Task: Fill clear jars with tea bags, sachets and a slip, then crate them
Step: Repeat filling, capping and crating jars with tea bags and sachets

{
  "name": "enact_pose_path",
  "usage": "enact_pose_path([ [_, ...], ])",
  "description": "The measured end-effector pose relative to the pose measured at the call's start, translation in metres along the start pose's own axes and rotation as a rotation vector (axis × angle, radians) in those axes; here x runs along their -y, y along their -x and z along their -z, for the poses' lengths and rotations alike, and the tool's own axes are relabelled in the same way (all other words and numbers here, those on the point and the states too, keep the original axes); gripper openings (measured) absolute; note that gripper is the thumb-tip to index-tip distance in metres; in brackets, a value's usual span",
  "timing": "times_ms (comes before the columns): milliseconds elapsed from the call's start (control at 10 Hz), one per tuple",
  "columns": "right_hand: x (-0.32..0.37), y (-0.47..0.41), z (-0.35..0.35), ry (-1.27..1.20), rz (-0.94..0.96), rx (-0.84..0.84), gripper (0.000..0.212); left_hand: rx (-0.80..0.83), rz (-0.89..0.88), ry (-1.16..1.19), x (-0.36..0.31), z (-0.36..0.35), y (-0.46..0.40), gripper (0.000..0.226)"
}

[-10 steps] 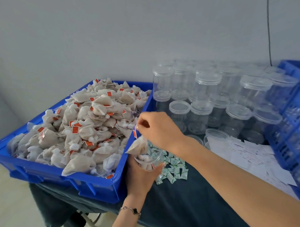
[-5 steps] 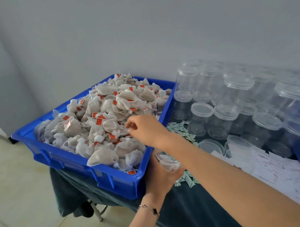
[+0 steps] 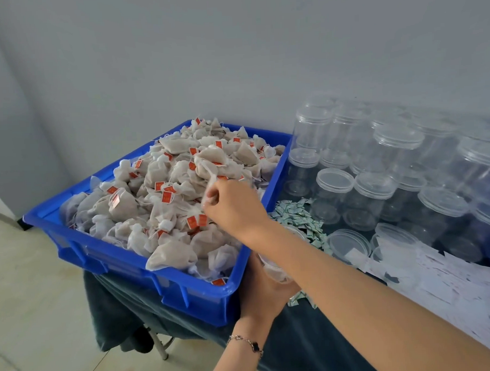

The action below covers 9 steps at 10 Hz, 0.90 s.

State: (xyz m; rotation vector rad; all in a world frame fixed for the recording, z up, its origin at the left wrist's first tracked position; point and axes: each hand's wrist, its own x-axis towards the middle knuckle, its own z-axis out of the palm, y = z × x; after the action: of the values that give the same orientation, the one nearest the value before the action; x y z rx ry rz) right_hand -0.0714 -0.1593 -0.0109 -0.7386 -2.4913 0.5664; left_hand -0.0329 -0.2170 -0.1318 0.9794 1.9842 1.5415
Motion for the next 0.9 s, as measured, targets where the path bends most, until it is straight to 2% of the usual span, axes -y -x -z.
enact_pose_path([
  [100,-0.007,0.017,0.032,-0.061,-0.036,-0.126,0.015,-0.023,-0.031,-0.006,0.003,-0.003,0.0,0.104],
  [300,-0.033,0.05,0.078,-0.104,-0.093,-0.136,0.02,-0.102,-0.077,0.002,0.009,-0.012,-0.001,0.096],
  [400,-0.044,0.059,0.082,-0.016,-0.113,0.016,0.013,-0.109,-0.07,-0.029,0.013,-0.014,-0.005,0.093],
  [500,-0.051,0.064,0.072,0.141,-0.116,0.31,0.015,-0.115,-0.109,-0.039,0.015,-0.014,-0.006,0.096],
  [600,-0.047,0.055,0.06,0.129,-0.078,0.268,0.015,-0.128,-0.161,-0.029,0.015,-0.014,-0.009,0.083],
  [700,-0.033,0.031,0.033,0.066,-0.001,0.246,0.017,-0.106,-0.233,-0.001,0.013,-0.012,-0.012,0.059],
  [800,-0.025,0.014,0.012,0.057,0.017,0.286,0.02,-0.075,-0.244,0.023,0.014,-0.011,-0.011,0.06],
  [900,-0.023,0.001,-0.017,0.073,-0.051,0.31,0.036,-0.074,-0.116,-0.118,0.018,-0.012,-0.009,0.058],
])
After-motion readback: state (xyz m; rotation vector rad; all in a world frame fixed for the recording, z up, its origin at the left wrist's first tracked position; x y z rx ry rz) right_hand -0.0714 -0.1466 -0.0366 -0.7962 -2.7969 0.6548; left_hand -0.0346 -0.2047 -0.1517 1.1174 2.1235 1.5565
